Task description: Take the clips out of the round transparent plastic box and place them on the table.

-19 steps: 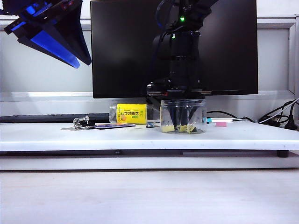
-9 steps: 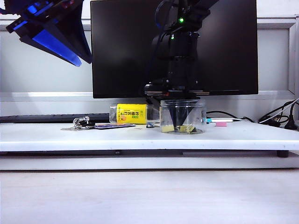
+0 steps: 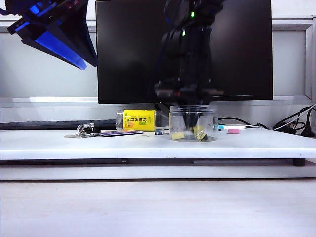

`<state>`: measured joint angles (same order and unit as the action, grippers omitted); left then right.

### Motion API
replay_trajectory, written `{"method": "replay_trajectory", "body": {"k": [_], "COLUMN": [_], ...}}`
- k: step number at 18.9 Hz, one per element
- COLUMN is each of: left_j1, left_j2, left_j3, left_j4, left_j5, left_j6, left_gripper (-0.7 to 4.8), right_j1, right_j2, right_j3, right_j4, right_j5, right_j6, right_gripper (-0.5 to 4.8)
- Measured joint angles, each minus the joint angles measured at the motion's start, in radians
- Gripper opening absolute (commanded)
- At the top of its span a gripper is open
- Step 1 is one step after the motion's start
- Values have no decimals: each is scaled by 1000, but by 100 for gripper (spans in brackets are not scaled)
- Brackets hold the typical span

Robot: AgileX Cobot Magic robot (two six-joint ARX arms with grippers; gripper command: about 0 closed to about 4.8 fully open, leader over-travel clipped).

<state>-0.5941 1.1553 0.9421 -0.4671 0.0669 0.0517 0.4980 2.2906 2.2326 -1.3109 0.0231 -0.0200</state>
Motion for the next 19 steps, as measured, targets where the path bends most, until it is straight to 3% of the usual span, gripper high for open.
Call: {"method": "replay_trajectory", "body": {"k": [10,19], "left_j1": [1,0], "left_j2": [0,0], "left_j3": [0,0], "left_j4": [0,0], "left_j5": [0,2], "left_j6": [24,27], "left_gripper": [156,156], "right_j1": [1,-77], "right_j2": [-101,-153], "right_j3": [3,3], "right_j4": [-24,-42], "right_j5": [5,111], "right_j6": [5,5], "right_gripper": [-1,-1]}}
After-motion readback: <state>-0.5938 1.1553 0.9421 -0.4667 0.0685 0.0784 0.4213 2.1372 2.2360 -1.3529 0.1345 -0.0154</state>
